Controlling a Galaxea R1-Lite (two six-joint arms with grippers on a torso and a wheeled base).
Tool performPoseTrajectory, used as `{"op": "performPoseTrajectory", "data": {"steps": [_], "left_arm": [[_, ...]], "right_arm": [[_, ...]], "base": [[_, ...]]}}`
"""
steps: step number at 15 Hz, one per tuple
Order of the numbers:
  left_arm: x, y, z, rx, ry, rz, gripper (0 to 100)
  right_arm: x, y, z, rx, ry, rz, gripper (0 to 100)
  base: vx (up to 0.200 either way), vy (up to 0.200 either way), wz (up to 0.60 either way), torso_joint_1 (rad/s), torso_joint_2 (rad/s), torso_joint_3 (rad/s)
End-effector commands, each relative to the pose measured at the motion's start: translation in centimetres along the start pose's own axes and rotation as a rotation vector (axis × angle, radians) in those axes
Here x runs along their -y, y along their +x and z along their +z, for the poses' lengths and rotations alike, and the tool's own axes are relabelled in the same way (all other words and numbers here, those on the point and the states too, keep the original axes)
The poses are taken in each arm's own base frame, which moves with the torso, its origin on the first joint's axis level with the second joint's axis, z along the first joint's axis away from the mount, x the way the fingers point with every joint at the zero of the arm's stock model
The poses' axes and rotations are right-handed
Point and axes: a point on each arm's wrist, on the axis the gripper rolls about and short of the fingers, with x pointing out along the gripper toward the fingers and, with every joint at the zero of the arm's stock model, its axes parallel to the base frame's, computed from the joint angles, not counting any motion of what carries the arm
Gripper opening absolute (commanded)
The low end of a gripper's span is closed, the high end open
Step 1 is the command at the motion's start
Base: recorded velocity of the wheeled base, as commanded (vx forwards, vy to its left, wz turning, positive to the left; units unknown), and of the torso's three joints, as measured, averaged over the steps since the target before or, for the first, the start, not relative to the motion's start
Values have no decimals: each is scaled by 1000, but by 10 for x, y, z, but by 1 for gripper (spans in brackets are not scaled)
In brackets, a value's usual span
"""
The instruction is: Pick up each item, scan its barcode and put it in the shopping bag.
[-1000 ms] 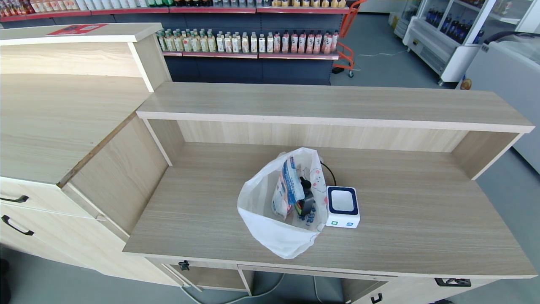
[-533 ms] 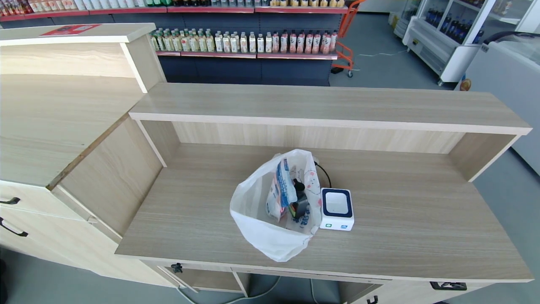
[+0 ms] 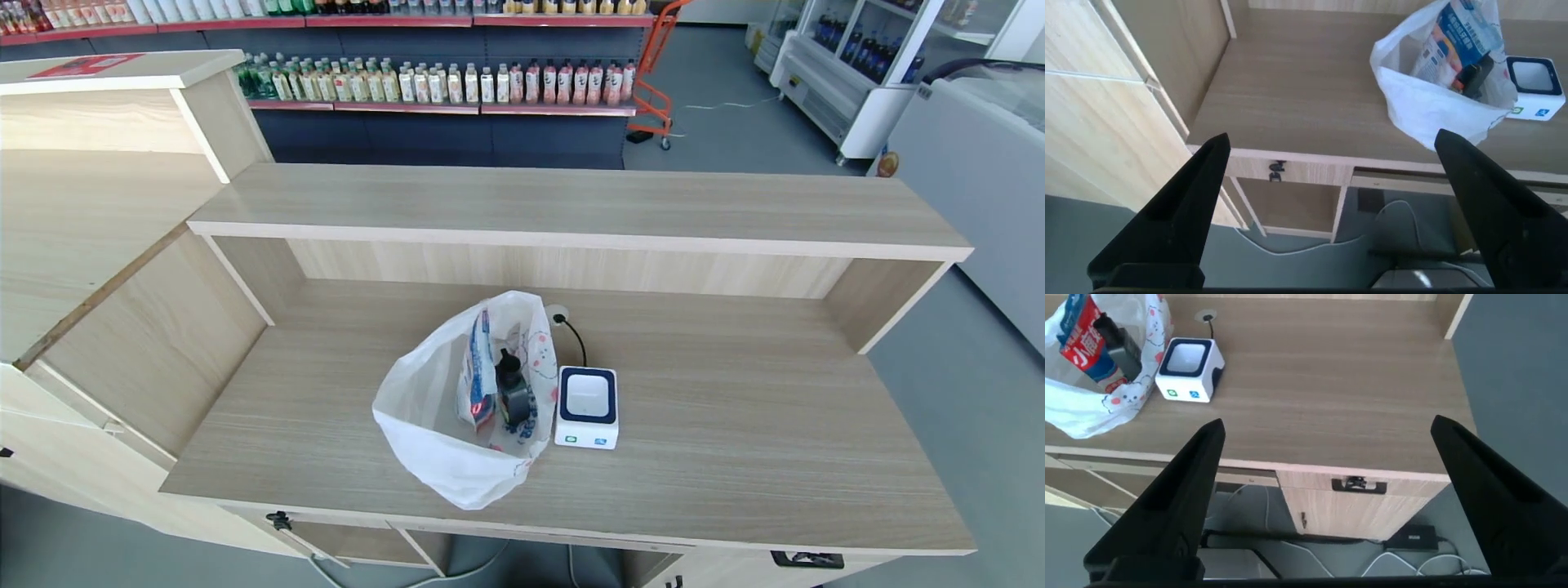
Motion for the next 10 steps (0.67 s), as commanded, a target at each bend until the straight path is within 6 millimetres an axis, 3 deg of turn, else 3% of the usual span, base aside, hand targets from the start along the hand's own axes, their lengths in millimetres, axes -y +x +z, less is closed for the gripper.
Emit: {"op": "performPoseTrajectory", "data": {"steps": [1, 7, 10], "left_arm": [[0, 0, 0, 1, 1, -1, 100], [0, 0, 0, 1, 0, -1, 100], [0, 0, 0, 1, -8, 1, 100]], "right_arm": [[0, 0, 0, -4, -1, 1, 100], [0, 0, 0, -4, -1, 1, 100], [0, 0, 0, -4, -1, 1, 100]], "base": [[0, 0, 0, 0, 0, 0], [200, 0, 0, 2, 0, 2], [0, 0, 0, 0, 0, 0]]}}
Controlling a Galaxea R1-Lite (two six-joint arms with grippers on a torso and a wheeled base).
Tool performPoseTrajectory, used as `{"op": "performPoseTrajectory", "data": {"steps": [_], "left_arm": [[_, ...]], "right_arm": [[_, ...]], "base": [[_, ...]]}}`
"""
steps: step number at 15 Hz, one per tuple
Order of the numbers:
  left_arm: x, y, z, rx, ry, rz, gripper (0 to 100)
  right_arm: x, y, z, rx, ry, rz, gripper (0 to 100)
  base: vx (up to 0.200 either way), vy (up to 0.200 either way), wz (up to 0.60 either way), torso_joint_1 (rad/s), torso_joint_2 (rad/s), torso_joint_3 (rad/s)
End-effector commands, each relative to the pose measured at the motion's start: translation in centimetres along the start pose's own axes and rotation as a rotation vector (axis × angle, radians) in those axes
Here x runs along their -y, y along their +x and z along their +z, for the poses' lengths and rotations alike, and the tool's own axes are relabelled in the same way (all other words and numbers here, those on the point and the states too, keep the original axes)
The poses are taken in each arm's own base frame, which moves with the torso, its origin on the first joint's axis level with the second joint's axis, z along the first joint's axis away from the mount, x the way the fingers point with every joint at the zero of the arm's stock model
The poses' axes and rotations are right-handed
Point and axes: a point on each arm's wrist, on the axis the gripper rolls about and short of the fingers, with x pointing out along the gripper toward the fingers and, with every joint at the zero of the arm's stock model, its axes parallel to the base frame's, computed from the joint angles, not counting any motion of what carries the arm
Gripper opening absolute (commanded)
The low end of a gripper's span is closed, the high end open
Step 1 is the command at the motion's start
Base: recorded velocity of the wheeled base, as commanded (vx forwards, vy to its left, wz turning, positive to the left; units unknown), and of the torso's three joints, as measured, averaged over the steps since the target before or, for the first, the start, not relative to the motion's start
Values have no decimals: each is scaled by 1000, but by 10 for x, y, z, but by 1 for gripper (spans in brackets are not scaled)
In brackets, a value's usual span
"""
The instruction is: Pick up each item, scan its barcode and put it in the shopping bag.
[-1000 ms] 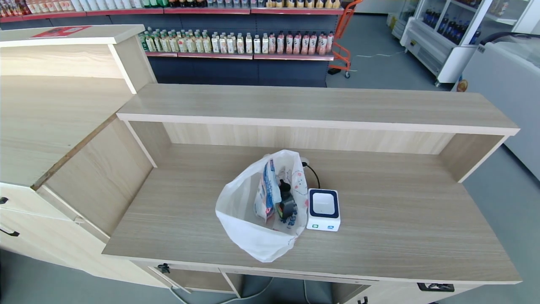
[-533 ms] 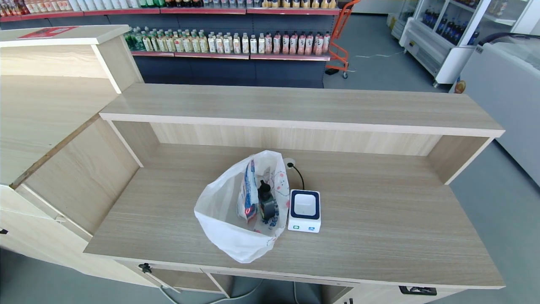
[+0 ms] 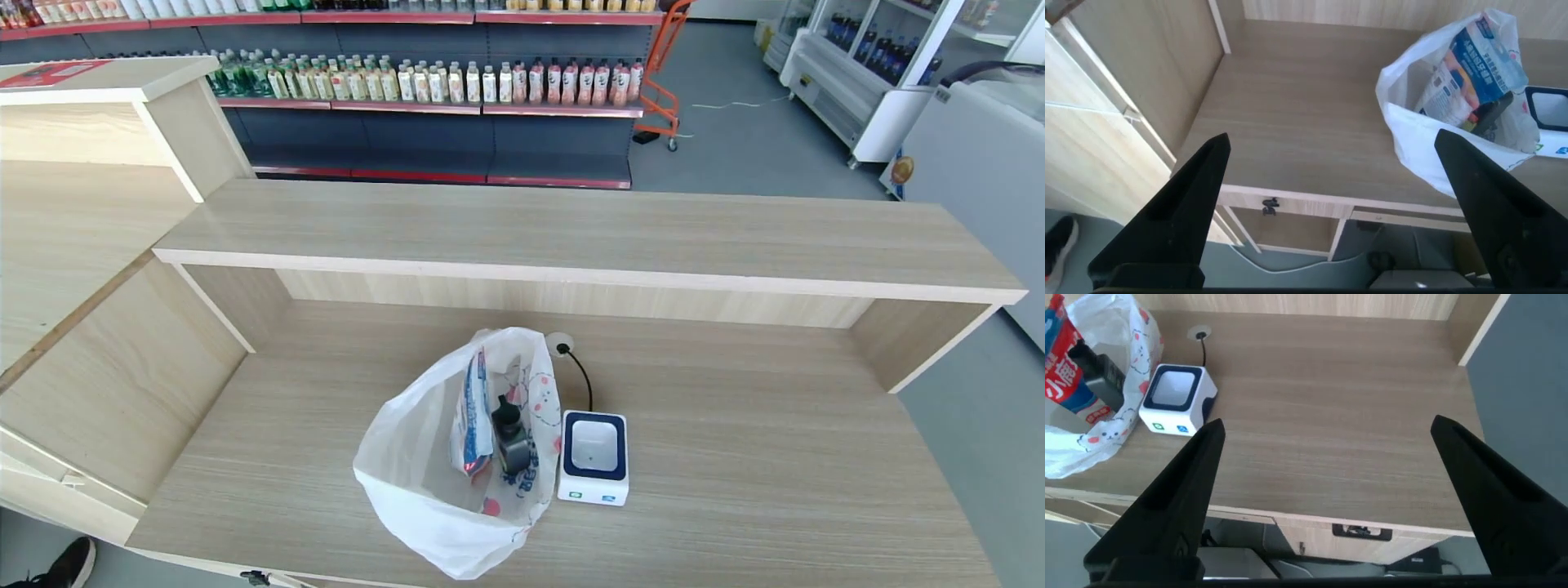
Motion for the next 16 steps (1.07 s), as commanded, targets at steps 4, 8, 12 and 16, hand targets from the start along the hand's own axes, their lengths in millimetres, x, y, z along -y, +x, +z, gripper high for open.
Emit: {"op": "performPoseTrajectory", "data": {"steps": [4, 8, 12, 16], "left_arm": [[0, 0, 0, 0, -1, 1, 100], [0, 0, 0, 0, -1, 1, 100], [0, 0, 0, 0, -1, 1, 100], [0, 0, 0, 0, -1, 1, 100]], "right_arm": [[0, 0, 0, -3, -1, 1, 0], [0, 0, 0, -3, 4, 3, 0], [0, 0, 0, -3, 1, 3, 0], [0, 0, 0, -3, 1, 3, 0]], "base": [[0, 0, 0, 0, 0, 0], [0, 0, 0, 0, 0, 0], [0, 0, 0, 0, 0, 0], [0, 0, 0, 0, 0, 0]]}}
